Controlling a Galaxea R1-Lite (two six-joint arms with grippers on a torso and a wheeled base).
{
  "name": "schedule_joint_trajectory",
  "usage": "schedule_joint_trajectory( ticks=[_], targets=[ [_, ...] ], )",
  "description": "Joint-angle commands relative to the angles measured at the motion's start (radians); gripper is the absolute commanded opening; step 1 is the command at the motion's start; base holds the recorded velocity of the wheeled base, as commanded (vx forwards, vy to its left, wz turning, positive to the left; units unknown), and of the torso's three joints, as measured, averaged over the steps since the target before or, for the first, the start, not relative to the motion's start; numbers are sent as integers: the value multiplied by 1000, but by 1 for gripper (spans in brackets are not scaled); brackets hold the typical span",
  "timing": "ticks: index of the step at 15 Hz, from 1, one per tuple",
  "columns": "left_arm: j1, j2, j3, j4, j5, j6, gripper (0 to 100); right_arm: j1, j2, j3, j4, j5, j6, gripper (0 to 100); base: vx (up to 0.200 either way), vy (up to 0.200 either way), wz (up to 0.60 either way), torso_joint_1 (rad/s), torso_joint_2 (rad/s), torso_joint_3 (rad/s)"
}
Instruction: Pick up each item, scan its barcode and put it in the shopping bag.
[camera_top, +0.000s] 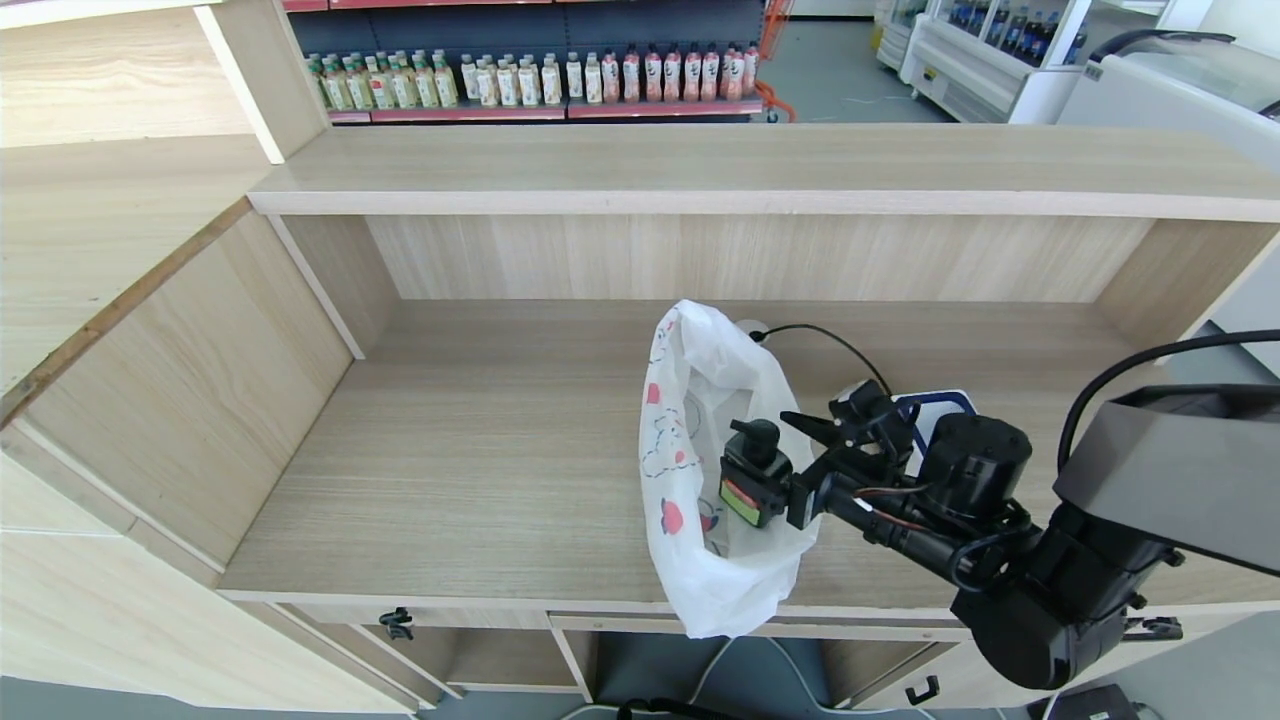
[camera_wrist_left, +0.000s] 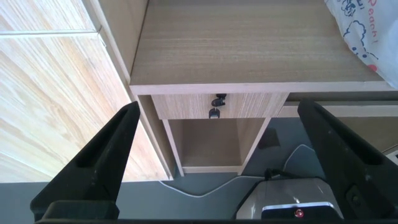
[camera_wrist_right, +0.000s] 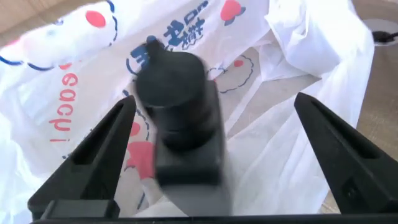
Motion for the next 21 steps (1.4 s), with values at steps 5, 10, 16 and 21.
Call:
schedule_joint_trajectory(
  ticks=[5,10,16,21],
  targets=[
    [-1,0,0,0,0,0,100,-50,-400,25,90,-46,9,100,0,0,0,0,0,0],
    [1,0,0,0,0,0,100,-217,-895,135,681,-210,-67,100,0,0,0,0,0,0],
    [1,0,0,0,0,0,100,-488,-1047,315,793,-236,-124,100,0,0,0,0,0,0],
    [1,0,0,0,0,0,100,-516,-1032,327,791,-238,-110,100,0,0,0,0,0,0]
  ],
)
